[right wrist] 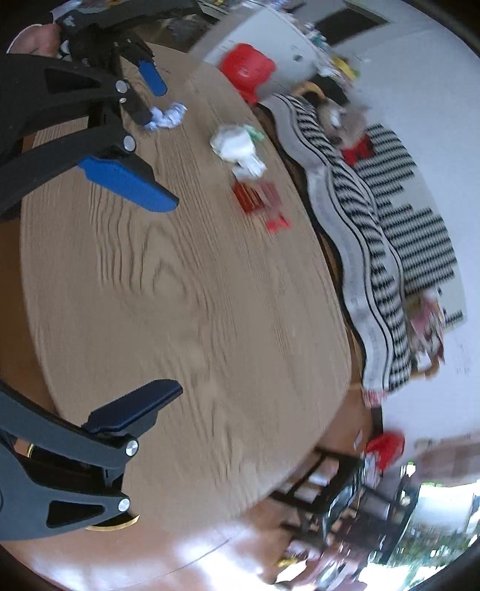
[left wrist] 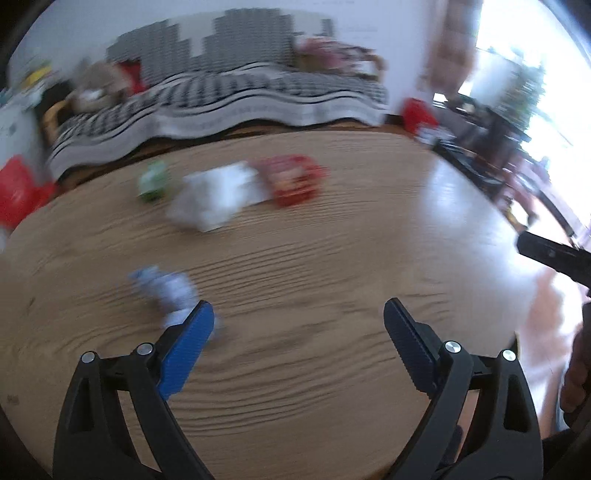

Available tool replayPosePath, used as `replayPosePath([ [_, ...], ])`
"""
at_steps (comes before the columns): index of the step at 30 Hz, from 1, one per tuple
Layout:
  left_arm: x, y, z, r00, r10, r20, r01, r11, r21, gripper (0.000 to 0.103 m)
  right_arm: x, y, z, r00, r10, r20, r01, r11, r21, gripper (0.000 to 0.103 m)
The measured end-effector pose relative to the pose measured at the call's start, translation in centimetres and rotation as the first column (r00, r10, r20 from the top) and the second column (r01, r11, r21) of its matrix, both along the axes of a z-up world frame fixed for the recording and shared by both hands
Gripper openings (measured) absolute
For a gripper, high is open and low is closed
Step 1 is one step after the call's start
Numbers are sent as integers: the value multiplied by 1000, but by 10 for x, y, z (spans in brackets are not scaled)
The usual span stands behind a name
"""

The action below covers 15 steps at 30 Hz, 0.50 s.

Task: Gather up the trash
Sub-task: 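Grasp the crumpled blue-white paper with left tool while right tool grasps the white plastic bag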

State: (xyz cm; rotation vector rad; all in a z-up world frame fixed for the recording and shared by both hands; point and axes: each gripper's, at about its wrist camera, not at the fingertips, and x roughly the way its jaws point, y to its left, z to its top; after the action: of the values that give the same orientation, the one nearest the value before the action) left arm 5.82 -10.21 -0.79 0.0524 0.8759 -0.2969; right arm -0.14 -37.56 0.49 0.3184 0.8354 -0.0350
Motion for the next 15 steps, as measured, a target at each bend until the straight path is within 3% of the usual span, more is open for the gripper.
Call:
replayPosePath([
  [6, 12, 68, -17, 990, 138, -37, -138, 990, -5, 90, 40, 72, -14, 993, 116, -23, -116, 993, 5, 89],
  [15, 30, 80, -33, 985, 158, -63, -160, 987, -20, 90, 81, 131, -24, 972, 235, -19, -234, 971, 49, 89],
])
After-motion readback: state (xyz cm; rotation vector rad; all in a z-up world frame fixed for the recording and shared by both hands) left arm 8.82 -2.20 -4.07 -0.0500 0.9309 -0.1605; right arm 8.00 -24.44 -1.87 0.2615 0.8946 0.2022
